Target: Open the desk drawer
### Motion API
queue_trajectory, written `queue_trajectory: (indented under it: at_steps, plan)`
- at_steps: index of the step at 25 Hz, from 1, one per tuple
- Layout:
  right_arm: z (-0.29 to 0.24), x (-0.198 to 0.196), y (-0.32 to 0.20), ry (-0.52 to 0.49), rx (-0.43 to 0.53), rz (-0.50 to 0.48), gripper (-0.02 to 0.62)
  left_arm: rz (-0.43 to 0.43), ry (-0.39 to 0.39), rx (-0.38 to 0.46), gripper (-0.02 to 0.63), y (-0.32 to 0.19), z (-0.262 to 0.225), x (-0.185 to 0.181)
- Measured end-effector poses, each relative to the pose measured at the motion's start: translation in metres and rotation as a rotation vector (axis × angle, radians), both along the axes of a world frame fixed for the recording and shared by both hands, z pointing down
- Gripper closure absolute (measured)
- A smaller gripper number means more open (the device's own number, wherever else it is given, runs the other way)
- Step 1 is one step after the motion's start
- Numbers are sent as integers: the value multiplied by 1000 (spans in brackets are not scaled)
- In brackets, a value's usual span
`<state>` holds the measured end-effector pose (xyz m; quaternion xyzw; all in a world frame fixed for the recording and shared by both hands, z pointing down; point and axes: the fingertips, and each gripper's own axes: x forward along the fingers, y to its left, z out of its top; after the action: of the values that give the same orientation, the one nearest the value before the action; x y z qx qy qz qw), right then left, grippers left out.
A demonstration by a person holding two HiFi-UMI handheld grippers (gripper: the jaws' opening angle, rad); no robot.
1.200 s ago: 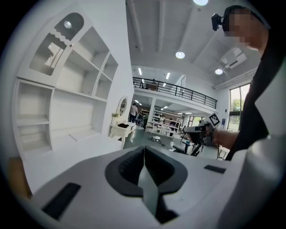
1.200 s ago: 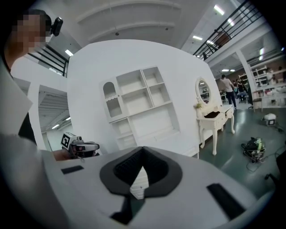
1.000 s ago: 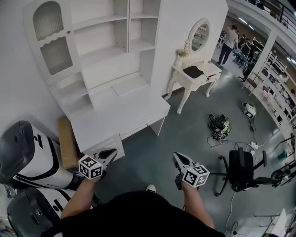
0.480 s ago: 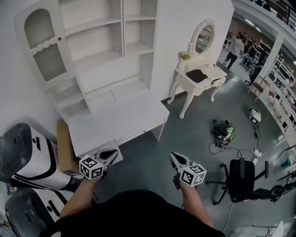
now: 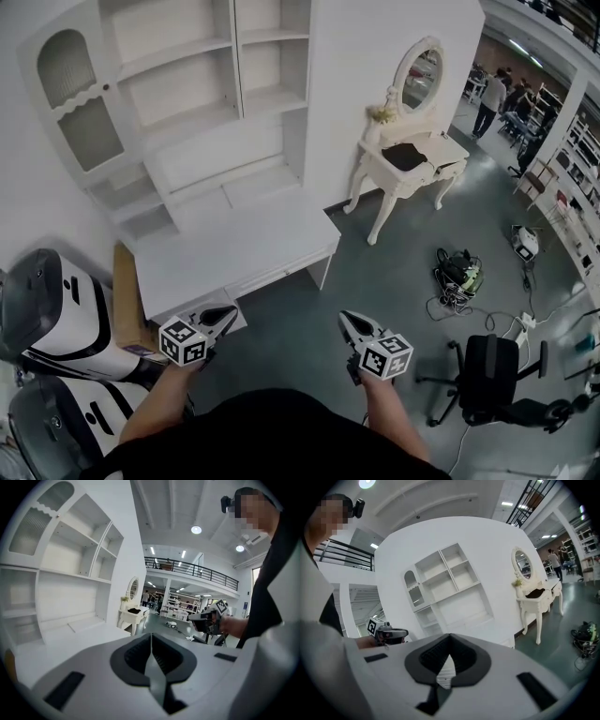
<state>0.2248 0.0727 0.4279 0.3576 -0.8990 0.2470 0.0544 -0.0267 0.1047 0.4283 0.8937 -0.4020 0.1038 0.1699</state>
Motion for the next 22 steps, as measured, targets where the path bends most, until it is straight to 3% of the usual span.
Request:
queue_trajectory:
  at_steps: [9, 17, 22]
  plan:
    - [13, 15, -18, 6, -5, -11, 594, -12, -8, -13, 589, -17, 5, 18]
    - [21, -4, -31, 21, -19, 0, 594, -6, 7, -23, 589, -36, 14, -1]
    - [20, -14, -39, 90, -11, 30, 594, 48, 48, -36, 589, -56, 22, -7]
